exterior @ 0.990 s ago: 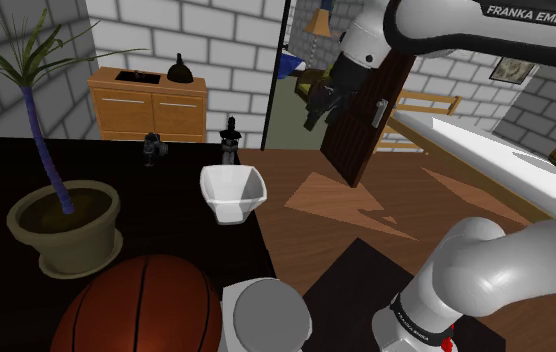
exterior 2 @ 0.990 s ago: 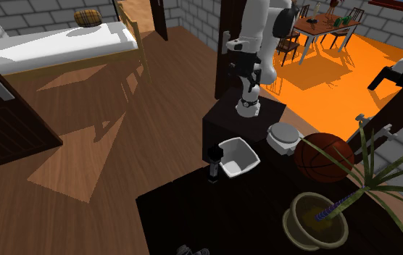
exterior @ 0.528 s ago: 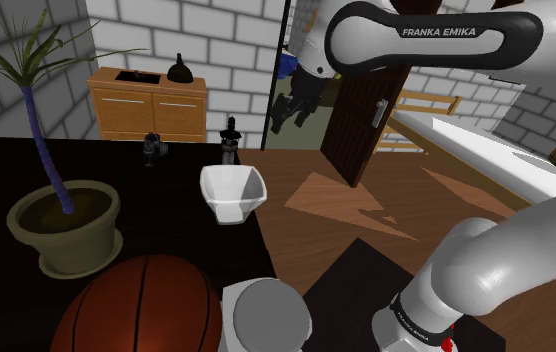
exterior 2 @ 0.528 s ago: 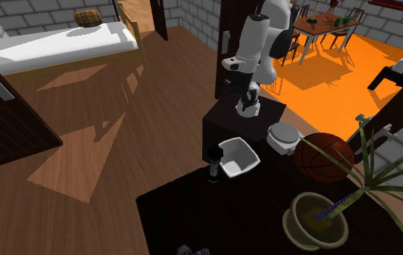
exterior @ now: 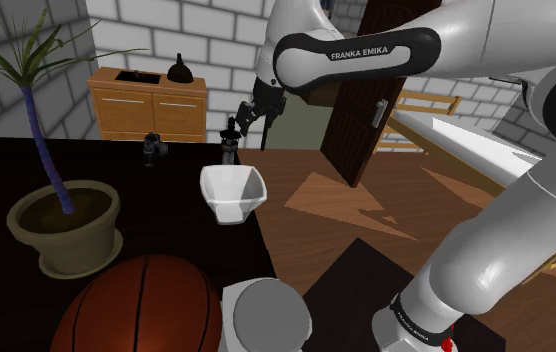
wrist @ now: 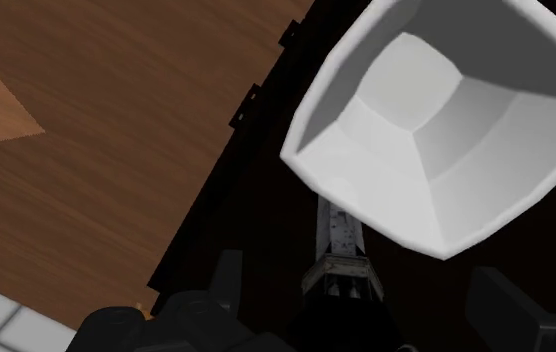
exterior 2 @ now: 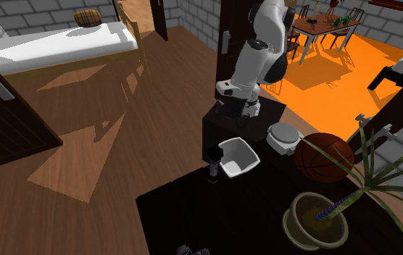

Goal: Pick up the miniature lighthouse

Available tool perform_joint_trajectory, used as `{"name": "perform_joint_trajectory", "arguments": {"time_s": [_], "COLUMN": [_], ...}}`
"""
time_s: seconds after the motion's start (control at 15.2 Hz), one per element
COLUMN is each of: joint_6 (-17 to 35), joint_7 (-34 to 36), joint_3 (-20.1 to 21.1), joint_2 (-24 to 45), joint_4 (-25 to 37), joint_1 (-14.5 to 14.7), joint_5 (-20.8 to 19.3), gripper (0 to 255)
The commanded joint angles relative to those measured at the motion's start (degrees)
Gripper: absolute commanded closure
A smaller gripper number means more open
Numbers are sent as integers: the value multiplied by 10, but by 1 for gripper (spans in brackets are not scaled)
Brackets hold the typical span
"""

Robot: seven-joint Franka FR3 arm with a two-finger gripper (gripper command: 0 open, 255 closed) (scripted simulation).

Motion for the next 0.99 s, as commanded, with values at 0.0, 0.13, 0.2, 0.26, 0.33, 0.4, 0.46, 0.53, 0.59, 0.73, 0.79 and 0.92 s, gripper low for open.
{"name": "perform_joint_trajectory", "arguments": {"time_s": [0.0, 0.13, 0.2, 0.26, 0.33, 0.4, 0.46, 0.53, 0.59, 0.73, 0.79, 0.92], "joint_6": [9, 13, 14, 14, 13, 20, 27, 34, 40, 54, 61, 64], "joint_7": [23, 44, 54, 64, 71, 73, 76, 78, 80, 85, 88, 89], "joint_3": [8, 12, 13, 13, 13, 12, 11, 11, 10, 9, 9, 8], "joint_2": [46, 92, 116, 139, 159, 161, 163, 165, 167, 171, 173, 175], "joint_4": [35, 72, 92, 113, 132, 126, 121, 116, 111, 101, 96, 93], "joint_1": [-1, 1, 3, 6, 9, 9, 10, 10, 10, 10, 10, 10], "joint_5": [-30, -60, -75, -90, -102, -104, -105, -107, -109, -114, -116, -117], "gripper": [0, 0, 0, 0, 0, 0, 0, 0, 0, 0, 0, 0]}}
